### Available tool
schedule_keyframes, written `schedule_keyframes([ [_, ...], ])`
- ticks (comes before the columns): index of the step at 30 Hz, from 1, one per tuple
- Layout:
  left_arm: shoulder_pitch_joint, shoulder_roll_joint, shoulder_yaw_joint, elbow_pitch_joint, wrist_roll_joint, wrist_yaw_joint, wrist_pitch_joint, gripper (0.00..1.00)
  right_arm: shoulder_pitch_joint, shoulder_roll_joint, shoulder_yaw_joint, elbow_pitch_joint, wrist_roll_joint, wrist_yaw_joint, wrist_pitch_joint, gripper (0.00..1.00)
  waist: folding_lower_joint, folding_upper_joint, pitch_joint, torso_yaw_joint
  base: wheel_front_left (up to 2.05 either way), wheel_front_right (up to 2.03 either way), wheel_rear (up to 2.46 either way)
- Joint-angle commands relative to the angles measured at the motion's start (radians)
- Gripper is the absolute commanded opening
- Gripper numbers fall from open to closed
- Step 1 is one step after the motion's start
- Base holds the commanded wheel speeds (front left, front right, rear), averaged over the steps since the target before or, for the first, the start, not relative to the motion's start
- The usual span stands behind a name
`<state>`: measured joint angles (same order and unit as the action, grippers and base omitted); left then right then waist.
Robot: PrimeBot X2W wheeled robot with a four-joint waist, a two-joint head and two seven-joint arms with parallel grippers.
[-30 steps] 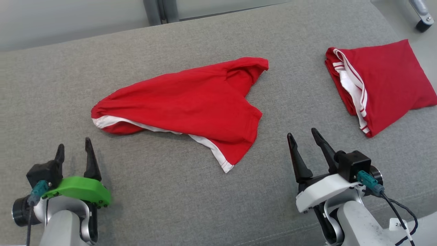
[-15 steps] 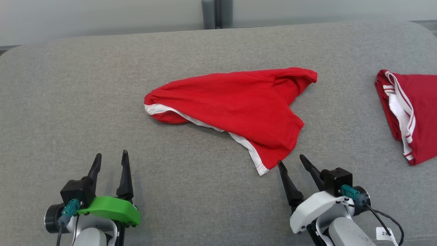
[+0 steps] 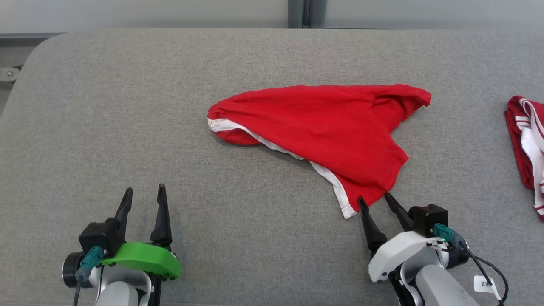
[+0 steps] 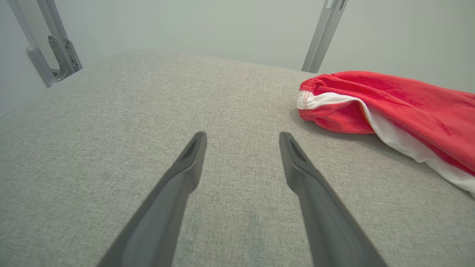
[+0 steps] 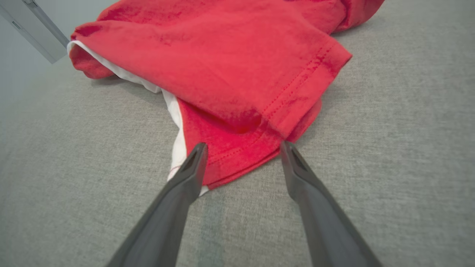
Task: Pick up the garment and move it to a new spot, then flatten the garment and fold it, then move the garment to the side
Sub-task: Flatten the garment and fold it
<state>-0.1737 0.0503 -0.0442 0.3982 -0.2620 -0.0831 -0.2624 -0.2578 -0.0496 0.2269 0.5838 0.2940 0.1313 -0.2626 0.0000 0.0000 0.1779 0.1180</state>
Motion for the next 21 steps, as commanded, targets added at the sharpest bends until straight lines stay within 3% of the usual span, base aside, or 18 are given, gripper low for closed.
schedule_keyframes([
  [1, 0.010, 0.002, -0.005, -0.004, -0.009, 0.005, -0.002, 1.00, -0.010, -0.003, -0.008, 0.004, 0.002, -0.001, -0.003, 1.00, 0.0000, 0.0000, 0.005, 0.000, 0.00, 0.00, 0.00],
  [13, 0.002, 0.001, -0.021, -0.010, -0.019, 0.008, -0.002, 1.00, -0.034, -0.003, -0.027, 0.015, 0.000, -0.001, -0.003, 1.00, 0.0000, 0.0000, 0.015, 0.003, 0.00, 0.00, 0.00],
  [17, 0.003, 0.001, -0.022, -0.011, -0.016, 0.008, -0.002, 1.00, -0.045, -0.003, -0.021, 0.011, -0.001, -0.001, -0.003, 0.79, 0.0000, 0.0000, 0.018, 0.008, 0.00, 0.00, 0.00],
  [20, 0.006, 0.001, -0.022, -0.015, -0.018, 0.010, -0.002, 1.00, -0.051, -0.003, -0.021, 0.004, -0.005, -0.001, -0.003, 0.45, 0.0000, 0.0000, 0.020, 0.010, 0.00, 0.00, 0.00],
  [21, 0.008, 0.001, -0.021, -0.016, -0.019, 0.011, -0.002, 1.00, -0.052, -0.003, -0.023, -0.007, -0.007, -0.001, -0.003, 0.29, 0.0000, 0.0000, 0.021, 0.010, 0.00, 0.00, 0.00],
])
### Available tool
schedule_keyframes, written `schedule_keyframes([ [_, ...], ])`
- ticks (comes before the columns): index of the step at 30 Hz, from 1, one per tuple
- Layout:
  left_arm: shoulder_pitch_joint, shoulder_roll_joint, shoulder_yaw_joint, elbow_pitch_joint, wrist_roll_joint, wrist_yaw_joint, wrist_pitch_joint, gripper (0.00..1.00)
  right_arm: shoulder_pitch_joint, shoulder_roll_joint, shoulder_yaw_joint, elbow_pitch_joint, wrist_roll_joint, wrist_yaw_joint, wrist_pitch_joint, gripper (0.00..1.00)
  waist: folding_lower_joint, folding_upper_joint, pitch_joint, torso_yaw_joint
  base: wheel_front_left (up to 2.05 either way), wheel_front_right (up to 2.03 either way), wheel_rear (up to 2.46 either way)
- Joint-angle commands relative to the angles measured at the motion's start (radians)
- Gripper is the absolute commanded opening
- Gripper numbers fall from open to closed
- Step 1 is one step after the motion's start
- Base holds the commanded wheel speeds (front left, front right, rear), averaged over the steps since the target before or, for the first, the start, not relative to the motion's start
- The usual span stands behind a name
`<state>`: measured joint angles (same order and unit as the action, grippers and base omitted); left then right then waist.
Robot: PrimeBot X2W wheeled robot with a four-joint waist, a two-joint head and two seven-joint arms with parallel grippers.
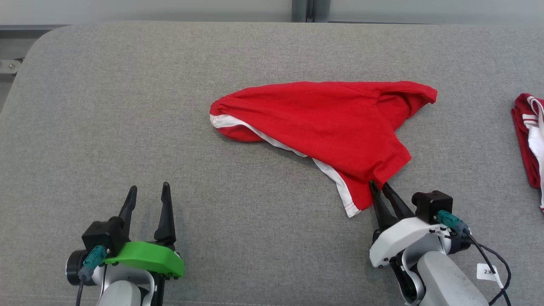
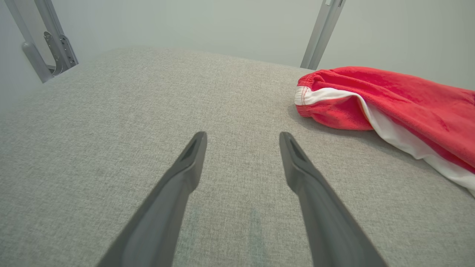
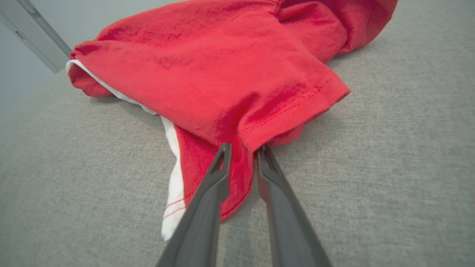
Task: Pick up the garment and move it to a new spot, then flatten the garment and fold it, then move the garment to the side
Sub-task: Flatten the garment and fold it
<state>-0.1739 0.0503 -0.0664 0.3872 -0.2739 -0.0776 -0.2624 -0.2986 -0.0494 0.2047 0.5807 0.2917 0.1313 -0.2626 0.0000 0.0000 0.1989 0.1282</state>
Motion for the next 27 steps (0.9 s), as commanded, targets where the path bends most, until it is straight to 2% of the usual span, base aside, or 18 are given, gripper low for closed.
schedule_keyframes([
  [1, 0.008, 0.001, 0.002, -0.006, -0.008, 0.005, -0.002, 1.00, -0.010, -0.003, -0.003, -0.009, -0.007, -0.001, -0.003, 0.11, 0.0000, 0.0000, 0.001, 0.000, 0.00, 0.00, 0.00],
  [3, 0.010, 0.001, 0.003, -0.008, -0.008, 0.005, -0.002, 1.00, -0.005, -0.003, -0.008, -0.021, -0.010, -0.001, -0.003, 0.00, 0.0000, 0.0000, 0.002, -0.002, 0.00, 0.00, 0.00],
  [8, 0.018, 0.001, 0.000, -0.013, -0.008, 0.003, -0.002, 1.00, -0.002, -0.003, -0.025, -0.067, 0.002, -0.001, -0.003, 0.00, 0.0000, 0.0000, 0.003, -0.008, 0.00, 0.00, 0.00],
  [14, 0.010, 0.001, -0.019, -0.009, -0.003, -0.001, -0.002, 1.00, -0.082, -0.027, -0.043, -0.079, -0.021, -0.001, -0.003, 0.00, 0.0000, 0.0000, 0.017, -0.007, 0.00, 0.00, 0.00],
  [20, -0.027, 0.002, -0.053, -0.004, -0.010, -0.004, -0.002, 1.00, -0.232, -0.104, -0.084, 0.042, -0.044, -0.001, 0.000, 0.00, 0.0000, 0.0000, 0.041, 0.030, 0.00, 0.00, 0.00],
  [26, -0.050, 0.002, -0.089, 0.000, -0.016, -0.001, -0.002, 1.00, -0.366, -0.163, -0.140, 0.244, -0.083, -0.001, 0.045, 0.00, 0.0000, 0.0000, 0.067, 0.082, 0.00, 0.00, 0.00],
  [27, -0.052, 0.002, -0.094, 0.001, -0.017, 0.000, -0.002, 1.00, -0.382, -0.168, -0.151, 0.279, -0.087, -0.001, 0.056, 0.32, 0.0000, 0.0000, 0.069, 0.088, 0.00, 0.00, 0.00],
])
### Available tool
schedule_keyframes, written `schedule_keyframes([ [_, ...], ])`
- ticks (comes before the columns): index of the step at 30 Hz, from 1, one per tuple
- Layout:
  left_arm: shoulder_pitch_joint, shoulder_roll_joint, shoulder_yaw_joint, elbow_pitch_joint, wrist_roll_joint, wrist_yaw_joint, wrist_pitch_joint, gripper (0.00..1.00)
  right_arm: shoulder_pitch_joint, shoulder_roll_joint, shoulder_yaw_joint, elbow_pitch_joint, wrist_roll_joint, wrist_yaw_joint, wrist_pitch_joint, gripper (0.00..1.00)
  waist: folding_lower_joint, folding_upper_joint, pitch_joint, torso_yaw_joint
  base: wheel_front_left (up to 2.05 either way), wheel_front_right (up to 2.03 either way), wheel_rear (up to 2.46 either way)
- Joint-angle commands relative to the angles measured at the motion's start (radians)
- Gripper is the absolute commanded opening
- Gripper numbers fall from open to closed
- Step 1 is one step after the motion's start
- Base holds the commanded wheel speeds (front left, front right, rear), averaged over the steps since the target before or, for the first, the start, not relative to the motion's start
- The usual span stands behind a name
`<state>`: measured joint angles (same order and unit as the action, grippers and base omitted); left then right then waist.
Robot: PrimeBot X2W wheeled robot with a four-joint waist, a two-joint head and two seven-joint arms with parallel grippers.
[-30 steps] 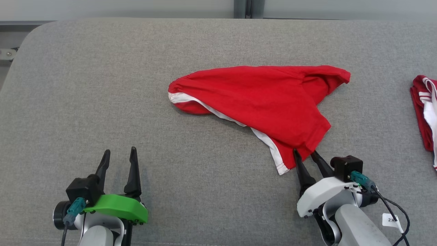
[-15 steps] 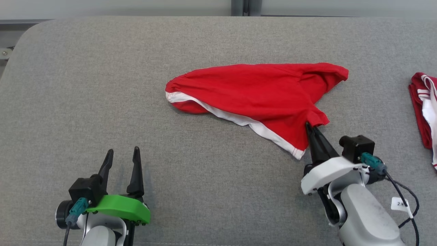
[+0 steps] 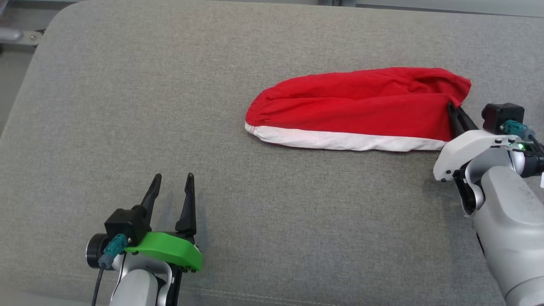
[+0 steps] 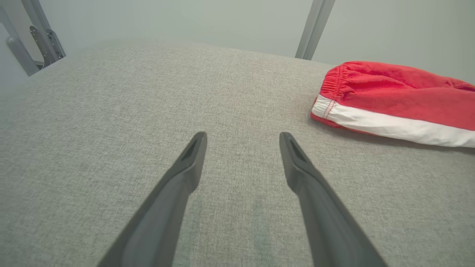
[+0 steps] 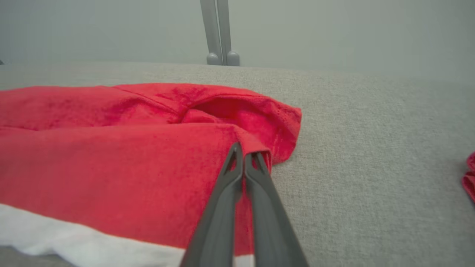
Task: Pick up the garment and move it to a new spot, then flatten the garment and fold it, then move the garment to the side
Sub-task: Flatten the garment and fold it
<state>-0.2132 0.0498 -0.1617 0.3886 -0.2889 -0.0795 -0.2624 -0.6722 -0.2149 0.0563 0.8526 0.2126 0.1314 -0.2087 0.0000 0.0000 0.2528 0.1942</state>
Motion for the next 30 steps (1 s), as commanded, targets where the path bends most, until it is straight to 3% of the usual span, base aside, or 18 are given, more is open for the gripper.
schedule_keyframes([
  [1, -0.012, 0.003, -0.003, 0.001, -0.002, 0.003, -0.002, 1.00, -0.025, -0.011, -0.013, 0.037, -0.017, -0.002, 0.004, 1.00, 0.0000, 0.0000, 0.015, 0.025, 0.00, 0.00, 0.00],
  [5, 0.000, 0.002, -0.013, 0.005, -0.005, 0.012, -0.002, 1.00, -0.052, -0.034, -0.072, 0.117, -0.070, -0.002, -0.032, 1.00, 0.0000, 0.0000, 0.001, 0.025, 0.00, 0.00, 0.00],
  [11, 0.027, 0.002, 0.008, 0.004, -0.004, 0.023, -0.002, 1.00, 0.009, -0.029, -0.128, 0.112, -0.121, -0.002, -0.057, 1.00, 0.0000, 0.0000, -0.038, -0.021, 0.00, 0.00, 0.00],
  [21, 0.082, 0.003, 0.074, -0.003, 0.023, 0.025, -0.002, 1.00, 0.297, 0.075, -0.112, -0.208, -0.121, -0.002, -0.056, 1.00, 0.0000, 0.0000, -0.108, -0.149, 0.00, 0.00, 0.00],
  [30, 0.146, 0.003, 0.112, -0.013, 0.047, 0.023, -0.002, 1.00, 0.476, 0.132, -0.082, -0.408, -0.107, -0.002, -0.056, 1.00, 0.0000, 0.0000, -0.190, -0.209, 0.00, 0.00, 0.00],
])
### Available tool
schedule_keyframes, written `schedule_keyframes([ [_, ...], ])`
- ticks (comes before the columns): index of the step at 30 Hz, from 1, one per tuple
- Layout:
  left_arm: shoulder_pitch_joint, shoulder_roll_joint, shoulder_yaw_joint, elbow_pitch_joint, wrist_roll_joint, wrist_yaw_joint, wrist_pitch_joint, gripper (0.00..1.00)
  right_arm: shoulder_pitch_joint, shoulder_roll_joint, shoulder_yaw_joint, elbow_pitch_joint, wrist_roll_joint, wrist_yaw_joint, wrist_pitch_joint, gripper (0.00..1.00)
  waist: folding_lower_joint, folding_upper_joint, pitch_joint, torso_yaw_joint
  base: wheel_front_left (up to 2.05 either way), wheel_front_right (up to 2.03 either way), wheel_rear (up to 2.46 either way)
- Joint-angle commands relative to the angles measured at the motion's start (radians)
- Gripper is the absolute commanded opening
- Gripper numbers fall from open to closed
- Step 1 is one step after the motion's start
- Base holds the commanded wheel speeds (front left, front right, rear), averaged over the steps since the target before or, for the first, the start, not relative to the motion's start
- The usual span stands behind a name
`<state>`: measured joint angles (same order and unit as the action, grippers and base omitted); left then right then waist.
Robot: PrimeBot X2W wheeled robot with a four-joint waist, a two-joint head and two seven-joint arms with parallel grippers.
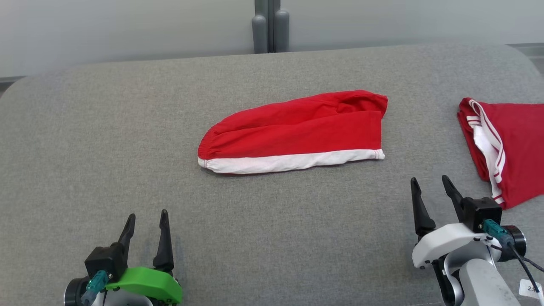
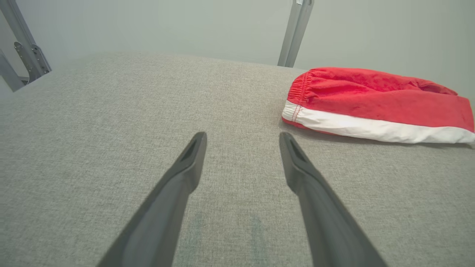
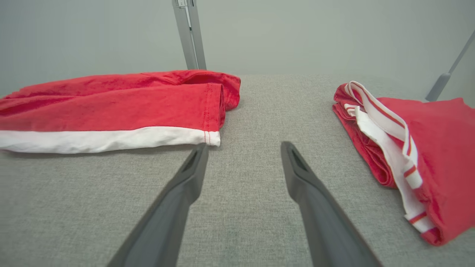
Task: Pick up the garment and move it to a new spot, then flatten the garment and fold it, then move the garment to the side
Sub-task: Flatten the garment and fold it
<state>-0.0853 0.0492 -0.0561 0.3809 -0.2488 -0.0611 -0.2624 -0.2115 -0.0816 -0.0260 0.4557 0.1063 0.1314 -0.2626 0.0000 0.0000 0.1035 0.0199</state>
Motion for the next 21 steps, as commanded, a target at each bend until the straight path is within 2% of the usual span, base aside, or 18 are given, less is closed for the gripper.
schedule_keyframes([
  [1, 0.028, 0.003, 0.010, -0.006, 0.009, 0.005, -0.002, 1.00, 0.027, 0.002, 0.000, -0.024, 0.003, -0.002, -0.002, 1.00, 0.0000, 0.0000, -0.049, -0.037, 0.00, 0.00, 0.00],
  [12, 0.106, 0.003, 0.042, -0.041, 0.019, 0.008, -0.002, 1.00, 0.102, 0.024, 0.009, -0.089, 0.012, -0.002, -0.003, 1.00, 0.0000, 0.0000, -0.096, -0.059, 0.00, 0.00, 0.00],
  [21, 0.115, 0.003, 0.037, -0.059, 0.009, 0.018, -0.002, 1.00, 0.119, 0.027, 0.010, -0.096, 0.017, -0.002, -0.003, 1.00, 0.0000, 0.0000, -0.098, -0.055, 0.00, 0.00, 0.00],
])
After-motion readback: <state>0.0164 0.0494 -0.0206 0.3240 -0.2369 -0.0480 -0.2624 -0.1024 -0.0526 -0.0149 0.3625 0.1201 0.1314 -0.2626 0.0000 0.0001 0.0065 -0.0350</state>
